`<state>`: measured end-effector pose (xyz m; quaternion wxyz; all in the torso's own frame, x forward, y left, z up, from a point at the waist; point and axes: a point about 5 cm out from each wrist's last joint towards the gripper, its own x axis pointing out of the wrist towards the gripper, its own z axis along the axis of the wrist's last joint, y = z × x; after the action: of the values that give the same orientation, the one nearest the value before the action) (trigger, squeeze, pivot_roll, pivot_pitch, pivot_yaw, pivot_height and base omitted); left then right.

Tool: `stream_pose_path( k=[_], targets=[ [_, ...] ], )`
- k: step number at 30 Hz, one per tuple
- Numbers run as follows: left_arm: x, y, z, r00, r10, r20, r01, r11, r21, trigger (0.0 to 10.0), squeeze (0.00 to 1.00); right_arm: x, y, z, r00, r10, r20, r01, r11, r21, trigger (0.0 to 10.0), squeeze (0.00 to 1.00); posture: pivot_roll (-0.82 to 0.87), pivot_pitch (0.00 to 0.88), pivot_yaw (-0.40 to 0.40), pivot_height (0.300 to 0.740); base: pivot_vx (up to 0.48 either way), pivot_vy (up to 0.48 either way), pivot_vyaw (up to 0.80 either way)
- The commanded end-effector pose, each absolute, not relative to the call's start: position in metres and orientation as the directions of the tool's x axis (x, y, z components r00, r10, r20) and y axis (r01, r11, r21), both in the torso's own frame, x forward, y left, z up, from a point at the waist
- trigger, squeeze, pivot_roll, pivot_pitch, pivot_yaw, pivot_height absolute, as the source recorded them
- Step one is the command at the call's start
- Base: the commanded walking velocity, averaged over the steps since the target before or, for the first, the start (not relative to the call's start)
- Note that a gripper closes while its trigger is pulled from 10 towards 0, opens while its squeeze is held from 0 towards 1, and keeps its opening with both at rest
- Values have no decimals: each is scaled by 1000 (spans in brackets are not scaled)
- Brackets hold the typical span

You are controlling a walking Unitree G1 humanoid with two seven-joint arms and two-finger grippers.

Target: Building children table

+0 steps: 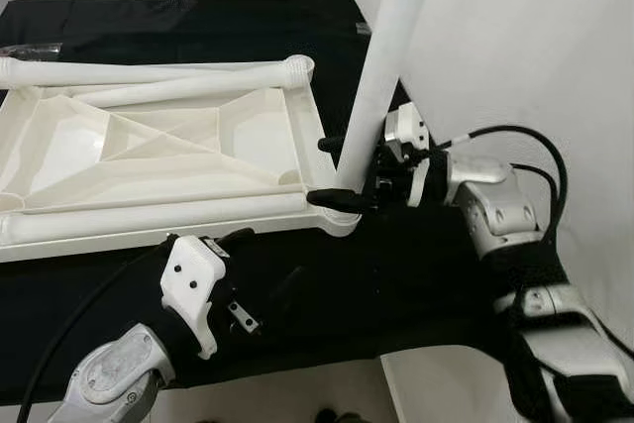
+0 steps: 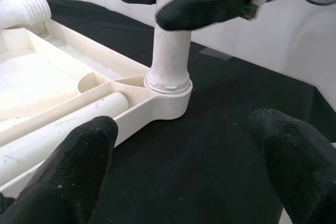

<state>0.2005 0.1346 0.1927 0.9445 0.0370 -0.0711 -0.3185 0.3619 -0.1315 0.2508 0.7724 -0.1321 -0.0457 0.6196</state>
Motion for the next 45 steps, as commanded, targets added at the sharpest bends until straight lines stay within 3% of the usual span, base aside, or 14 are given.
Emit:
stream_pose_path(
  k=[1,10,16,18,19,20,21,23,25,37,38,39,40,45],
  targets=[
    [200,133,190,780,-618,98,610,786,103,10000,0,364,-126,248,180,977,-117,-956,146,-254,0,0,135,190,-105,740,0,0,0],
    [200,134,190,779,-619,96,611,785,105,10000,0,366,-131,238,187,972,-141,-962,152,-229,0,0,118,196,-103,740,0,0,0],
    [201,134,190,775,-625,91,617,780,102,10000,0,366,-143,222,305,947,-101,-937,280,-207,0,0,102,200,-102,740,0,0,0],
    [200,134,189,774,-627,90,620,778,101,10000,0,365,-145,206,449,887,-109,-883,423,-202,0,0,100,205,-104,740,0,0,0],
    [200,134,189,774,-627,90,620,778,101,10000,0,365,-145,206,449,887,-109,-883,423,-202,0,0,100,205,-104,740,0,0,0],
    [200,134,189,772,-630,87,622,776,103,10000,0,363,-145,196,558,823,-108,-822,532,-203,0,0,102,206,-110,740,0,0,0],
    [200,134,189,772,-630,87,622,776,103,10000,0,363,-145,196,558,823,-108,-822,532,-203,0,0,102,206,-110,740,0,0,0],
    [200,136,190,771,-631,86,623,775,104,10000,0,350,-138,168,790,603,-113,-613,774,-158,0,0,91,218,-92,740,0,0,0],
    [200,137,189,772,-631,83,623,775,103,10000,0,335,-125,155,829,546,-123,-559,817,-141,0,0,94,214,-82,740,0,0,0],
    [202,137,189,769,-634,85,626,773,101,10000,0,336,-113,152,835,533,-138,-548,826,-133,0,0,89,212,-95,740,0,0,0],
    [202,137,189,772,-630,86,622,776,102,10000,0,337,-113,156,835,535,-131,-550,823,-142,10000,0,88,211,-94,740,0,0,0],
    [202,137,189,773,-629,87,621,777,102,10000,0,338,-112,159,835,536,-126,-550,822,-147,10000,0,88,211,-94,740,0,0,0],
    [203,135,190,768,-634,92,627,773,100,10000,0,342,-107,171,789,608,-87,-614,776,-146,10000,1000,79,211,-94,740,0,0,0],
    [204,131,190,757,-646,98,639,763,95,10000,0,338,-95,199,686,727,3,-715,676,-178,10000,1000,73,209,-96,740,0,0,0]
  ],
)
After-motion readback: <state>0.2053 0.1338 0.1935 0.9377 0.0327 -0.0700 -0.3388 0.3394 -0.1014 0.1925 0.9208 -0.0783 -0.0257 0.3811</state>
